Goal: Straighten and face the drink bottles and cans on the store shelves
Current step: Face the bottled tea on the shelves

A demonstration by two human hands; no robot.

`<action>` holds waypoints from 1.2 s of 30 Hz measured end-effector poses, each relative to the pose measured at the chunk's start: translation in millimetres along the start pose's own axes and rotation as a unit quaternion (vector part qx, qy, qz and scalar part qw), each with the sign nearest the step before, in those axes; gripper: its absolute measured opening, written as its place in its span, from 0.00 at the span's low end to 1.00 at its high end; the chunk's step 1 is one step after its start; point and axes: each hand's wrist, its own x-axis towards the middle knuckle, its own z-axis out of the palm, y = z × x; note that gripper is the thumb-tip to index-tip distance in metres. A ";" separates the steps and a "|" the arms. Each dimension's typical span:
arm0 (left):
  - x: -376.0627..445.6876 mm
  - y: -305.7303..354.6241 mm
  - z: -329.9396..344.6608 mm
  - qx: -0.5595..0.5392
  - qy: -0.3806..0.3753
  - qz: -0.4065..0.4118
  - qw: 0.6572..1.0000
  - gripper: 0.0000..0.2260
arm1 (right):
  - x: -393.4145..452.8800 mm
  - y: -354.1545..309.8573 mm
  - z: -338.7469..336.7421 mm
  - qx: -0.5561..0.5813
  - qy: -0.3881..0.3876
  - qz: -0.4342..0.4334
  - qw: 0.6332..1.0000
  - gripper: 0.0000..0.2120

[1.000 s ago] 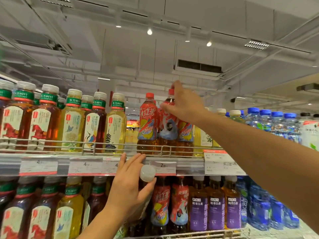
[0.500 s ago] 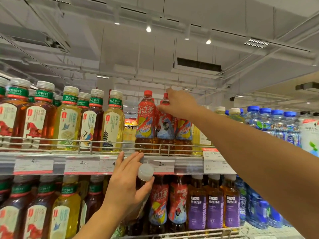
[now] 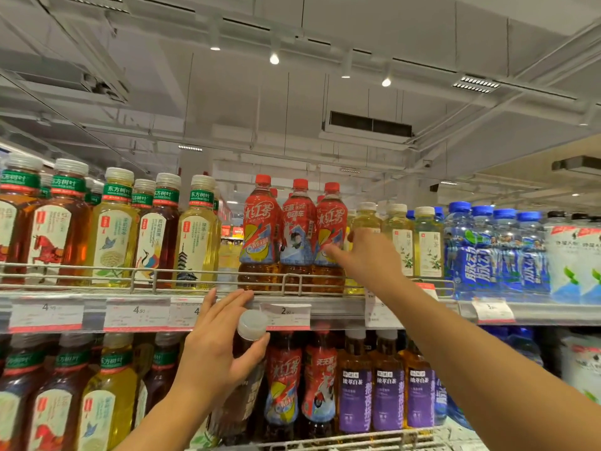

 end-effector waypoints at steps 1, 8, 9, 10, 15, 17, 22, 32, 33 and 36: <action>0.2 1.2 -0.6 0.001 0.000 0.000 1.000 0.31 | -0.9 -0.2 3.9 -0.007 -0.007 -0.005 1.000 0.23; 1.4 7.9 -2.5 0.010 0.016 -0.005 1.000 0.31 | 3.5 0.6 7.2 0.001 -0.031 -0.019 0.999 0.18; 1.4 8.8 -2.0 0.012 0.015 -0.009 1.000 0.30 | 4.6 2.7 6.9 0.005 -0.036 -0.020 0.999 0.17; 1.1 9.3 -1.7 0.013 0.010 -0.014 1.000 0.30 | 5.3 4.0 6.8 0.009 -0.041 -0.022 0.999 0.18; 0.0 7.0 -4.0 0.014 -0.025 -0.058 0.998 0.32 | 10.3 2.7 5.0 0.041 -0.086 -0.029 0.995 0.15; 1.3 8.7 -6.6 0.019 -0.039 -0.064 0.997 0.33 | 12.7 3.4 2.4 0.048 -0.103 -0.032 0.993 0.16; 5.8 14.3 -15.3 0.012 -0.063 -0.068 0.996 0.32 | 0.6 3.3 -4.9 0.056 -0.132 -0.045 0.989 0.15; 13.5 34.8 -29.2 0.025 -0.115 -0.138 0.983 0.29 | -41.3 11.4 -10.0 0.086 -0.035 -0.090 0.992 0.16; 15.2 38.1 -31.0 0.028 -0.125 -0.148 0.981 0.30 | -39.8 8.9 -14.1 0.078 -0.014 -0.107 0.991 0.15; 19.3 47.9 -36.6 0.039 -0.158 -0.163 0.973 0.30 | -22.5 -12.9 -27.3 0.036 0.029 -0.167 0.985 0.08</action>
